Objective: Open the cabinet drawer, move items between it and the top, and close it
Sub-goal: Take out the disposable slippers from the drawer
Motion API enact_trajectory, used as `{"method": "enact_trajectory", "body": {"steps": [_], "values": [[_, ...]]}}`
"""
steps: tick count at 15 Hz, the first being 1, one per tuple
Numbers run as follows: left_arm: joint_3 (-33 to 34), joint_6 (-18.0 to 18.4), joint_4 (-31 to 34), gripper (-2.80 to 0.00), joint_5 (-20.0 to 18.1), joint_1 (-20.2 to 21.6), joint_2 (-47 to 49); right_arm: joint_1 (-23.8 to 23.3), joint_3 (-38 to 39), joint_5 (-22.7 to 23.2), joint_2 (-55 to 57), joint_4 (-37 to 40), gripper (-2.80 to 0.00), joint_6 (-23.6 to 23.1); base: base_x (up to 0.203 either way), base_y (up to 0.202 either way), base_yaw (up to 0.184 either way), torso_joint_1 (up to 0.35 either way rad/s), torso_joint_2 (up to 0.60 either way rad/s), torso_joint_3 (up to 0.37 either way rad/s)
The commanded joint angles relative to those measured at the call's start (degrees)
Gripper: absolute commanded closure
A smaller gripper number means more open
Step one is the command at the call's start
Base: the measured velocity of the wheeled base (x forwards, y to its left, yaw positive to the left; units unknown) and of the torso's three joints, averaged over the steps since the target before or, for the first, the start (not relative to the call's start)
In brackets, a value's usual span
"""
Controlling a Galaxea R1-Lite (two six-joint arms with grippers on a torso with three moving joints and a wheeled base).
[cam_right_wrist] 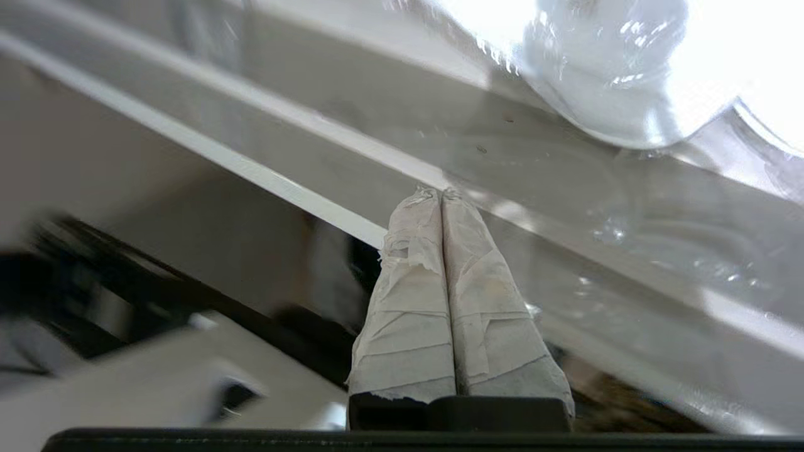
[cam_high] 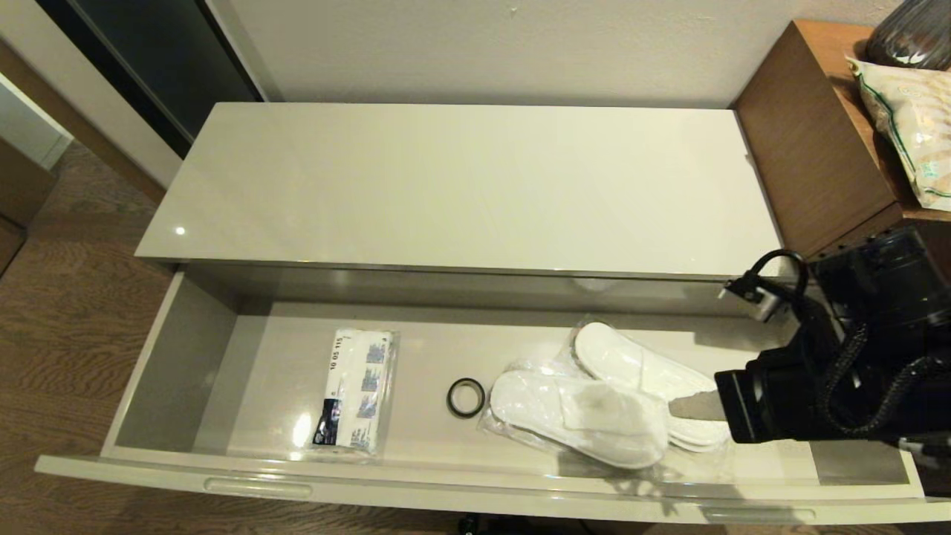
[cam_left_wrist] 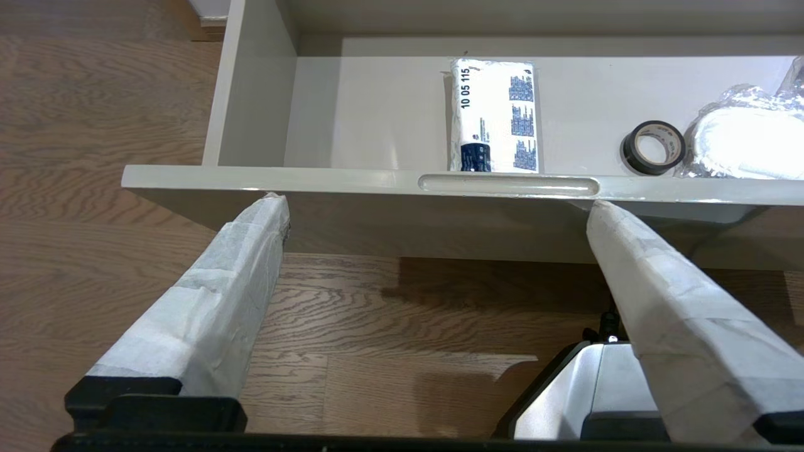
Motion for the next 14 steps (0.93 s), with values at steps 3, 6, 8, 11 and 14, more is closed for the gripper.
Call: {"method": "enact_trajectory", "body": {"steps": [3, 6, 8, 11, 14], "values": [[0.0, 0.0, 0.0, -2.80, 0.0, 0.0, 0.1, 0.7, 0.5, 0.1, 7.5, -2.7, 0.00, -2.6, 0.000, 0.000, 0.000, 0.000, 0.00, 0.000], [0.0, 0.0, 0.0, -2.80, 0.0, 0.0, 0.1, 0.6, 2.3, -0.1, 8.0, -5.0, 0.00, -2.2, 0.000, 0.000, 0.000, 0.000, 0.00, 0.000], [0.0, 0.0, 0.0, -2.80, 0.0, 0.0, 0.1, 0.6, 3.2, -0.2, 7.5, -5.4, 0.00, -2.2, 0.000, 0.000, 0.000, 0.000, 0.00, 0.000], [0.0, 0.0, -0.1, -2.80, 0.0, 0.0, 0.1, 0.7, 3.2, -0.2, 6.0, -5.4, 0.00, -2.1, 0.000, 0.000, 0.000, 0.000, 0.00, 0.000], [0.0, 0.0, 0.0, -2.80, 0.0, 0.0, 0.1, 0.7, 3.0, -0.2, 5.9, -5.5, 0.00, -1.7, 0.000, 0.000, 0.000, 0.000, 0.00, 0.000]]}}
